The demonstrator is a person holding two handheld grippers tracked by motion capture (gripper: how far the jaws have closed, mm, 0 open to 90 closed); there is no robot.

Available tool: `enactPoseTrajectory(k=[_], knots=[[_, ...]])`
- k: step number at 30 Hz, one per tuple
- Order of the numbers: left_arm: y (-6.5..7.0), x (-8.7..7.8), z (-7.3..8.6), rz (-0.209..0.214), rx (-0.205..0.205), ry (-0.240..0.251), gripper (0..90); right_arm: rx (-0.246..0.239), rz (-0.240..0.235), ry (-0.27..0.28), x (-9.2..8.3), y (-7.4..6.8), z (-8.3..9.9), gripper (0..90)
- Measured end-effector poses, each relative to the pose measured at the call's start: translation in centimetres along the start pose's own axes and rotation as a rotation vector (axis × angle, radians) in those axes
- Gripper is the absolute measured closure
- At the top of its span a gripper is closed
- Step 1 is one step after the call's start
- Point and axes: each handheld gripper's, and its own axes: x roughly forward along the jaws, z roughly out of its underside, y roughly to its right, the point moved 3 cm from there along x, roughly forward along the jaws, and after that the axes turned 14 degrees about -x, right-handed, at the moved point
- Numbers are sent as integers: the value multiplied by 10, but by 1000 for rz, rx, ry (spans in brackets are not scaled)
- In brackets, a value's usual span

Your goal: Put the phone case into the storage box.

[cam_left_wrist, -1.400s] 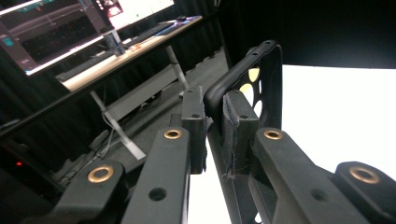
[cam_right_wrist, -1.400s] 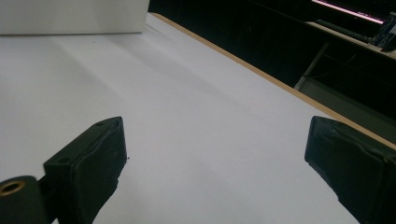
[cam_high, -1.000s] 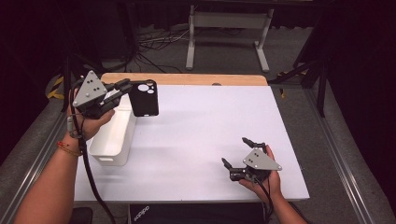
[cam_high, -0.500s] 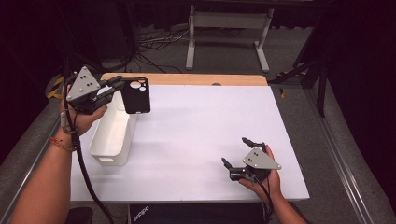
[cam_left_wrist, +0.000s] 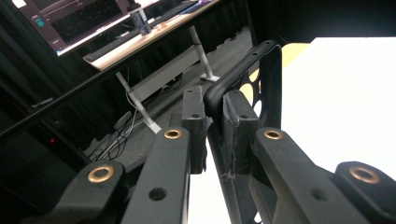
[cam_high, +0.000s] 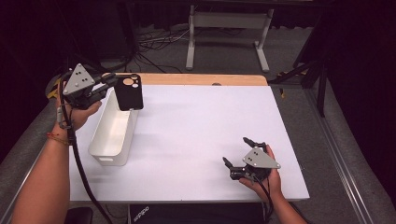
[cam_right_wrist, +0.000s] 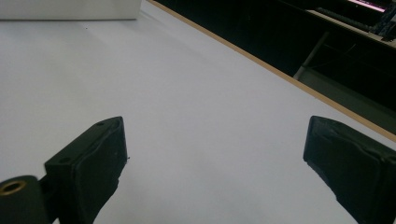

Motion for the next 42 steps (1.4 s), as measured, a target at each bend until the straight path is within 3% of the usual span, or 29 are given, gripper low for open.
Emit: enactPoseTrajectory(k=[9,20,26,36,42], knots=[[-18,4,6,-1,-32,7,810,4,8,0,1,2,-1,67],[-45,3,10,-45,-69,1,810,13,-9,-15,5,2,2,67],[-56,6,14,-69,-69,6,810,21,-9,-30,8,1,3,70],[-70,19,24,-73,-71,-13,810,24,-11,-43,11,0,4,70],[-77,33,37,-58,-108,-12,810,27,-12,-48,12,0,4,70]])
